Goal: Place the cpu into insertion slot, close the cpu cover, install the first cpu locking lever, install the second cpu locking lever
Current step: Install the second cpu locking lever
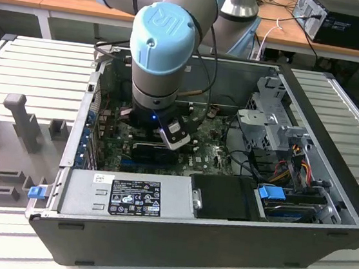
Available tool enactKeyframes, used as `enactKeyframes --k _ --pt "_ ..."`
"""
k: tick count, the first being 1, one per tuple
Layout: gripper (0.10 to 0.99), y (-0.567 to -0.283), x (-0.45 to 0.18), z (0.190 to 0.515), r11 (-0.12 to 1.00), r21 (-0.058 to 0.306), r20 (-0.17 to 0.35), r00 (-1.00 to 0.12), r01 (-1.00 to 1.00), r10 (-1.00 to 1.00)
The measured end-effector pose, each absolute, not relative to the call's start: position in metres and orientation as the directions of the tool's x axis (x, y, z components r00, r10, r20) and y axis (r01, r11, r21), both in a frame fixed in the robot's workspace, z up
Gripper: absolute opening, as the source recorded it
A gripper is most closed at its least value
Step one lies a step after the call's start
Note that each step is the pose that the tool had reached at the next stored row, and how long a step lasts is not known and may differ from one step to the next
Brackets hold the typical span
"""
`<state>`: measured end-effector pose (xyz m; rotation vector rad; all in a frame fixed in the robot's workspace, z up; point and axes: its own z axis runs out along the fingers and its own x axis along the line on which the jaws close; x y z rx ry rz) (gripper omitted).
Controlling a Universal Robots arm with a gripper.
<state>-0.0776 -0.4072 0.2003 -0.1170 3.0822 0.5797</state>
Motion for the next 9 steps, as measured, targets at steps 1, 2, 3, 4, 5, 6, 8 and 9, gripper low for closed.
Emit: enactKeyframes --k 1,2,3,4,5,6,8,9 --pt "0.106 -0.407 -0.078 0.206 0.929 0.363 -0.017 -0.997 -0.074 -0.073" --pt "0.106 -0.407 -0.078 0.211 0.929 0.363 -0.017 -0.997 -0.074 -0.073" --pt "0.106 -0.406 -0.078 0.219 0.929 0.363 -0.017 -0.997 -0.074 -0.073" --pt "0.106 -0.405 -0.078 0.224 0.929 0.363 -0.017 -0.997 -0.074 -0.073" --pt "0.106 -0.405 -0.078 0.229 0.929 0.363 -0.017 -0.997 -0.074 -0.073" --pt "0.106 -0.405 -0.078 0.231 0.929 0.363 -0.017 -0.997 -0.074 -0.073" --pt "0.106 -0.404 -0.078 0.237 0.929 0.362 -0.017 -0.997 -0.074 -0.073" --pt "0.106 -0.404 -0.078 0.238 0.929 0.362 -0.017 -0.997 -0.074 -0.073"
